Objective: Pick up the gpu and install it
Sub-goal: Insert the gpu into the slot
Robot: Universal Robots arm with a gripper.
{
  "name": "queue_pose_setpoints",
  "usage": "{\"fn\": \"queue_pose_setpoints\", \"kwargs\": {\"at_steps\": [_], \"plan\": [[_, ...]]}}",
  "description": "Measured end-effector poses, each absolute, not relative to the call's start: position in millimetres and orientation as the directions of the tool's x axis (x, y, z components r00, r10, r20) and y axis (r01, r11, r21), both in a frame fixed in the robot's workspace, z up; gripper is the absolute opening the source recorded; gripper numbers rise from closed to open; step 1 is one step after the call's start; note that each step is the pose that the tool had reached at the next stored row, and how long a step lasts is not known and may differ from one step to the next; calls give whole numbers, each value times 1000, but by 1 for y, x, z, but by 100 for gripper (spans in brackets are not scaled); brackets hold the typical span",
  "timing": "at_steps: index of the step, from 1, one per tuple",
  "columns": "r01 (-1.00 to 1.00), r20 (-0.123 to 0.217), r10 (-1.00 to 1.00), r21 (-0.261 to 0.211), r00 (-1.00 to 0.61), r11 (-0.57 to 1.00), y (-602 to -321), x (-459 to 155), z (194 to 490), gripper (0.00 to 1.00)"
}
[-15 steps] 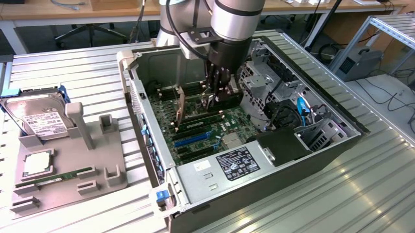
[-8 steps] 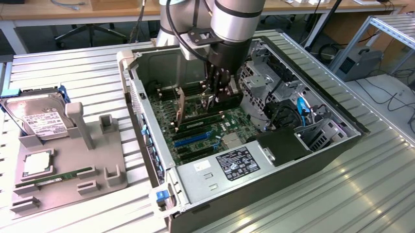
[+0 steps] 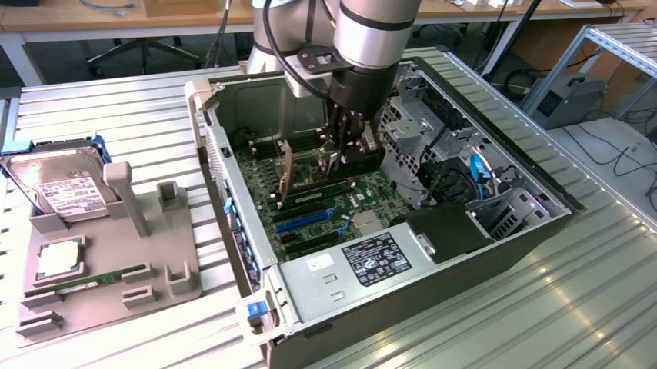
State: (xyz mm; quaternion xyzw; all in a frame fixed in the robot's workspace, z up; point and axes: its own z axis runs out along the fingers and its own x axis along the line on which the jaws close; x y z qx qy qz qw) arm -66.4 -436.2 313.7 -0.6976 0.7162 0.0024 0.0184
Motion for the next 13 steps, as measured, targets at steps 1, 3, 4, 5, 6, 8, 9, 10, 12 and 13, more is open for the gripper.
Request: {"fn": "queue_pose_setpoints", "kwargs": {"at_steps": [1,3,4,5,6,8,9,10,12,13], "plan": [[-999,-30,-999,-22,-26,27,-436,-66,313,27],[-999,-30,-999,-22,-26,27,-437,-66,313,27],[-999,-30,-999,-22,-26,27,-437,-66,313,27],[-999,-30,-999,-22,-26,27,-437,-66,312,27],[-999,-30,-999,-22,-26,27,-437,-66,312,27],[-999,-30,-999,-22,-26,27,-437,-66,311,27],[-999,-30,-999,-22,-26,27,-437,-66,311,27],[-999,-30,-999,-22,-26,27,-437,-66,311,27],[-999,-30,-999,-22,-26,27,-438,-66,310,27],[-999,-30,-999,-22,-26,27,-438,-66,310,27]]}}
